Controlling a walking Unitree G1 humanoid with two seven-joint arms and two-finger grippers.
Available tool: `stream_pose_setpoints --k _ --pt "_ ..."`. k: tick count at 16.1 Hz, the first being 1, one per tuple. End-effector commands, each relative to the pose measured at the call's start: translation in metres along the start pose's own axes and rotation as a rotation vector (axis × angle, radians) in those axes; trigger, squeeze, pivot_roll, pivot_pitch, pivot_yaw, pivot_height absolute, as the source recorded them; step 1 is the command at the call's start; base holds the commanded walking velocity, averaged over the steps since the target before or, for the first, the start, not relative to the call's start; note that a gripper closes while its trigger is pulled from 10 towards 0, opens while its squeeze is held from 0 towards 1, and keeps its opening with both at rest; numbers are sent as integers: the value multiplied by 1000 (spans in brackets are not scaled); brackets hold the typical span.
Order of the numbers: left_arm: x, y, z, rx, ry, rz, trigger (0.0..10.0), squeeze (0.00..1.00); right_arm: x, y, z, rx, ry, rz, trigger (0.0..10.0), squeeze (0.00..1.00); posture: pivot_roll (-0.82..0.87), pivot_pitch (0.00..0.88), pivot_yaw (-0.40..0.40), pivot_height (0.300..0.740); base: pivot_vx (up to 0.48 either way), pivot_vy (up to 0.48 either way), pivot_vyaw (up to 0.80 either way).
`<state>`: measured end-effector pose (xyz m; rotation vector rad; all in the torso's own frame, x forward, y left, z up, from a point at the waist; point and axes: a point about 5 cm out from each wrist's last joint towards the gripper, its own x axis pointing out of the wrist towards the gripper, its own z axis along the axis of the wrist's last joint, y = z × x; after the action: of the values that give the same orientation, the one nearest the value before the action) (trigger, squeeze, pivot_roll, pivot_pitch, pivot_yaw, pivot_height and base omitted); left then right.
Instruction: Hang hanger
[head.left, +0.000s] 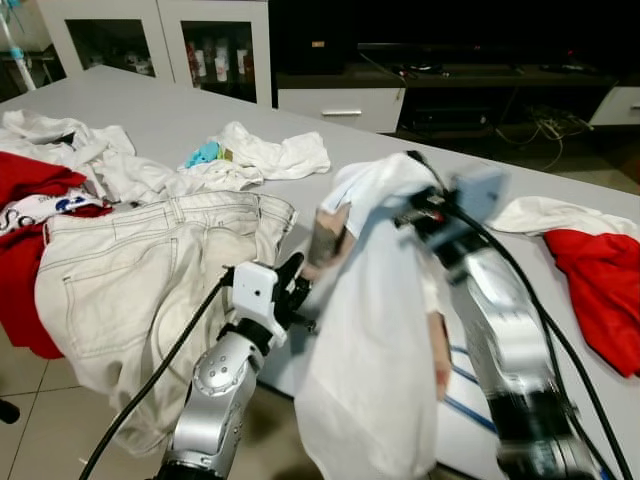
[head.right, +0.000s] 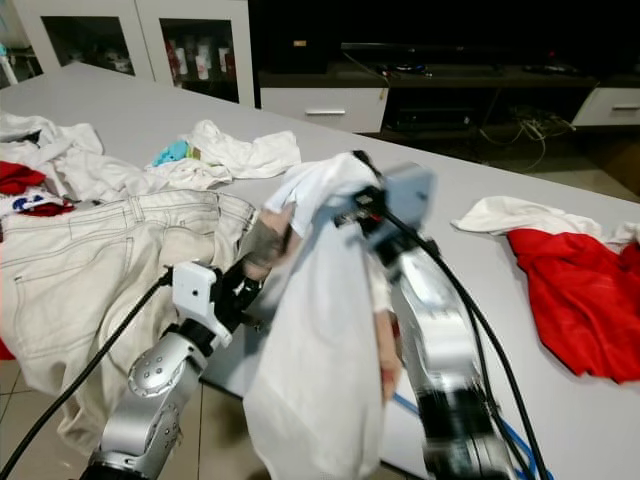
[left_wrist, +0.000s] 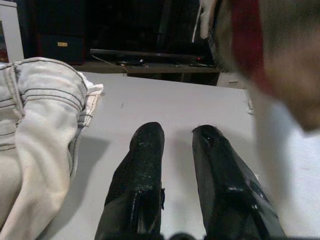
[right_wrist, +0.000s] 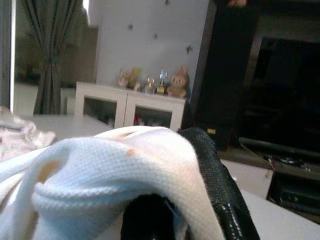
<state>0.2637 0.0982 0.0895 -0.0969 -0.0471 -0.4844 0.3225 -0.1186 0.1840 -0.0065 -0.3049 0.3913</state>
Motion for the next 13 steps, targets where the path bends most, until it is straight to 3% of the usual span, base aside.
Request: stream_pose_setpoints --k 1,5,10,13 --pt "1 -2 3 6 -11 -7 10000 0 7 0 -7 -36 56 -1 10000 0 -35 0 -37 740 0 0 0" --pt "-1 -4 2 4 -9 -4 10000 0 28 5 -17 -68 125 2 10000 0 -29 0 -39 740 0 0 0" --pt "-2 -4 2 3 -6 -1 10000 0 56 -6 -24 -166 233 -45 10000 0 -18 0 -45 740 0 0 0" --pt "-3 -5 2 -1 -5 -1 10000 0 80 7 -12 -195 223 8 10000 0 -18 0 -45 740 0 0 0"
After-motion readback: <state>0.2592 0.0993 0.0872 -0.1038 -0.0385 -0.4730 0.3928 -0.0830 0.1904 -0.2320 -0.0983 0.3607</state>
